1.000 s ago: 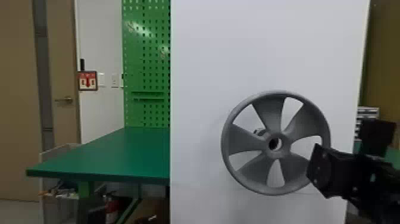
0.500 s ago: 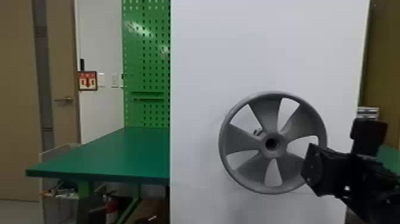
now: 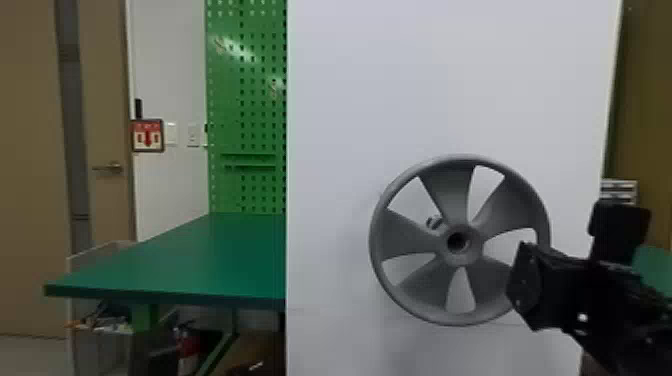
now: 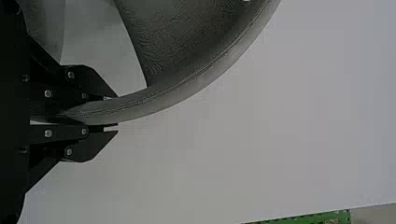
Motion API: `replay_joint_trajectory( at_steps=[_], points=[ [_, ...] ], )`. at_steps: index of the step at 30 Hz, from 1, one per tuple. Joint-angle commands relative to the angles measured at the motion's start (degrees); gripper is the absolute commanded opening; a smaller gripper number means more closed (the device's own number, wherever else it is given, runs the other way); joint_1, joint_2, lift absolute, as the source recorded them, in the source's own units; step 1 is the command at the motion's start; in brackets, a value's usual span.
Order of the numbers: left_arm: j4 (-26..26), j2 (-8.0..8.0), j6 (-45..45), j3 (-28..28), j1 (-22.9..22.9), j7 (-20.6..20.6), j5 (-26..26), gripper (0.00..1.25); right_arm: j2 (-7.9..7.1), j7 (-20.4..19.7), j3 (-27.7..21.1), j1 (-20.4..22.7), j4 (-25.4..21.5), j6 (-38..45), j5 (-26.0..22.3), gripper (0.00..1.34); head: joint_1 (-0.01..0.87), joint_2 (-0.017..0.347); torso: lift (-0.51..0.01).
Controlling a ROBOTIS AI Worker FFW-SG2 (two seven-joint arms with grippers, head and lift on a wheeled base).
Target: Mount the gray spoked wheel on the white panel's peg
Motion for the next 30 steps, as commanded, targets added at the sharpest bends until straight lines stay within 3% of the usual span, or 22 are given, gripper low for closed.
replay_joint_trajectory(
  at_steps=[1,15,30],
  points=[
    [0.0,0.00,0.0,0.0,0.0,-0.1,0.0,0.69,-0.01,0.0,0.2,-0.1,0.5,-1.0,0.5,0.06,0.123,-0.008,-0.401],
    [0.0,0.00,0.1,0.0,0.0,-0.1,0.0,0.69,0.08,-0.2,-0.4,-1.1,2.7,-1.9,0.8,0.06,0.123,-0.008,-0.401],
    [0.0,0.00,0.2,-0.1,0.1,0.0,0.0,0.68,0.87,-4.5,0.0,-1.3,3.3,-4.1,0.4,0.06,0.123,-0.008,-0.401]
  ],
)
